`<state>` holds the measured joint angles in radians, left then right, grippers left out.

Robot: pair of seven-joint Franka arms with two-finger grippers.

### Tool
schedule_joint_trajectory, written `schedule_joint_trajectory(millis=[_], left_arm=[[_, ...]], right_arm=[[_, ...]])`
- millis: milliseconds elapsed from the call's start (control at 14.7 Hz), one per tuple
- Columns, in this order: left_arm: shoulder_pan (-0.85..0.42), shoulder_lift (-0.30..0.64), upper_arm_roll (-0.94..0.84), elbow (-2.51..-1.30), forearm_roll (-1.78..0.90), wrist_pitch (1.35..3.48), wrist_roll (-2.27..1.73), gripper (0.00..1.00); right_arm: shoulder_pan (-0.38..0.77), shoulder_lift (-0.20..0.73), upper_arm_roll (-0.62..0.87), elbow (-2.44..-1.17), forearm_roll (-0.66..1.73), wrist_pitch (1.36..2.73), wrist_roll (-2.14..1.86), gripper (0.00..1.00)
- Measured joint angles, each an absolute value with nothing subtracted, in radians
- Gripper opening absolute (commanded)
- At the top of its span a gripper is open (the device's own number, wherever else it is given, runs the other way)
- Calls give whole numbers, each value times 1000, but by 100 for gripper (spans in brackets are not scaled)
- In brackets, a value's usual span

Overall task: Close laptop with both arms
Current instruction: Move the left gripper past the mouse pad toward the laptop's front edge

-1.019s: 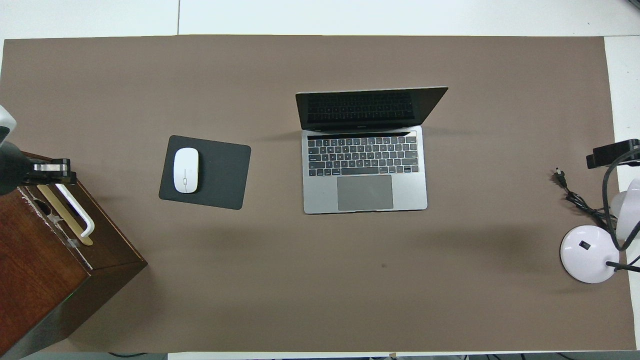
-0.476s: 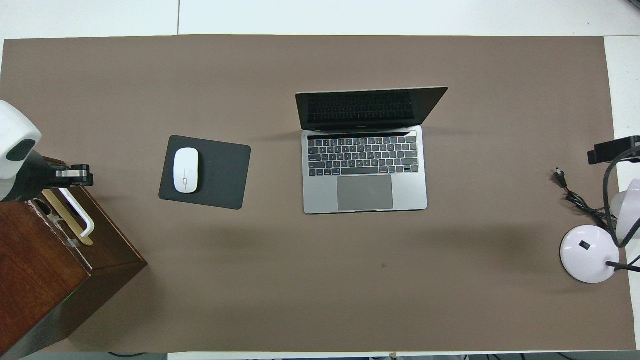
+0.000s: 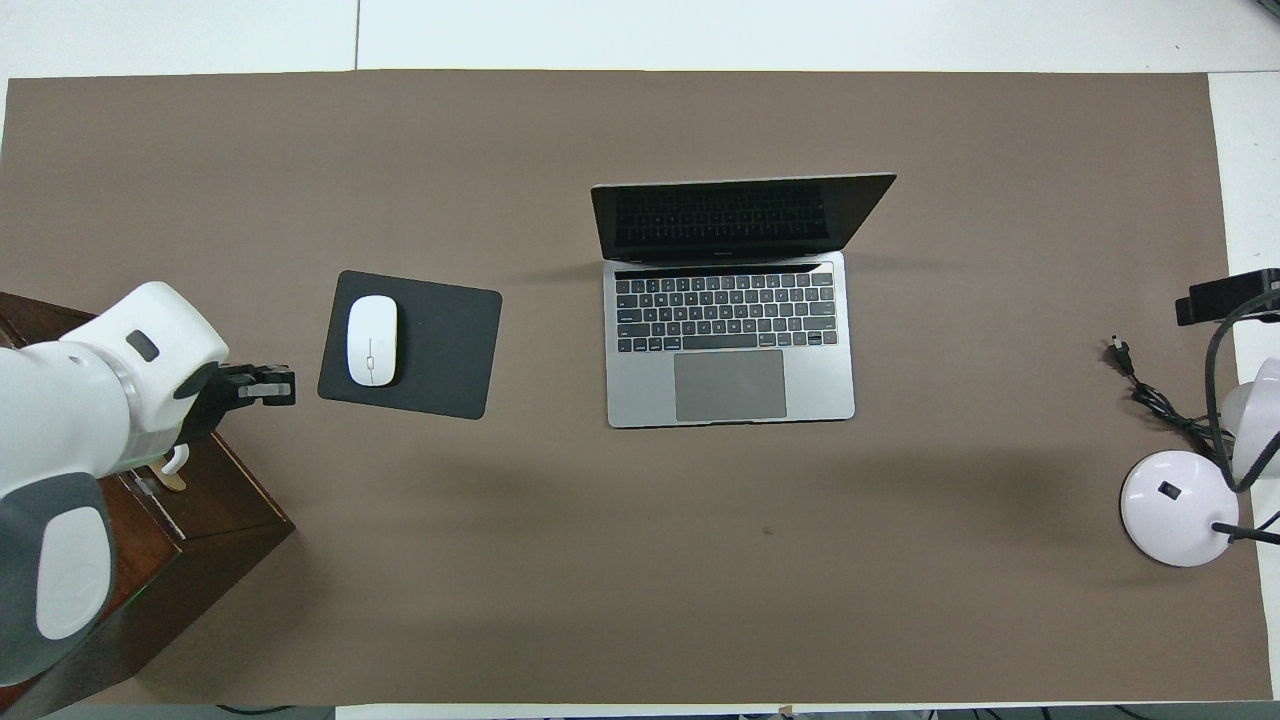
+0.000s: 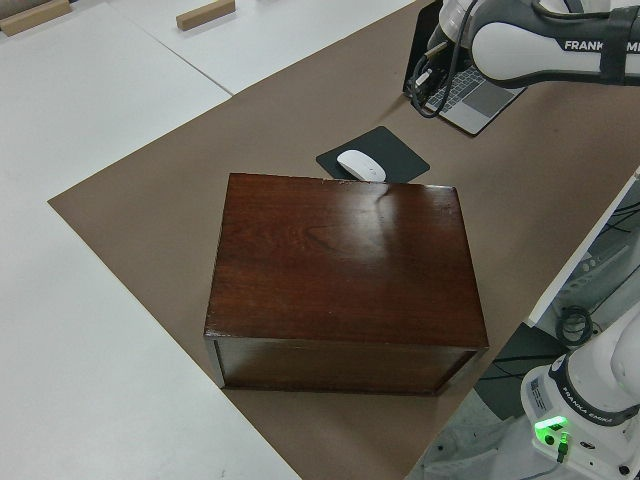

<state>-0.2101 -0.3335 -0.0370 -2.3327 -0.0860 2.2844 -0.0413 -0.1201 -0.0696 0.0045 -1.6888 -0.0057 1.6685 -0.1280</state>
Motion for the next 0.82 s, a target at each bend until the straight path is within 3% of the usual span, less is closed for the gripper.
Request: schedule_joint_trajectory(millis=[68, 204, 544, 816], left_arm=[[-225, -334, -37, -2352, -86, 2321, -42, 0], [-256, -334, -37, -2396, -87, 2399, -42, 0], [-372, -321, -38, -2517, -88, 2635, -123, 0], [-478, -233, -38, -2576, -89, 2853, -215, 0]], right_arm=[[-121, -70, 4, -1689, -6, 1672, -128, 36], [-124, -70, 4, -1691, -6, 1686, -133, 0], [-141, -61, 3, -1705, -17, 1815, -169, 0], [-147, -12, 3, -1685, -35, 1933, -213, 0]])
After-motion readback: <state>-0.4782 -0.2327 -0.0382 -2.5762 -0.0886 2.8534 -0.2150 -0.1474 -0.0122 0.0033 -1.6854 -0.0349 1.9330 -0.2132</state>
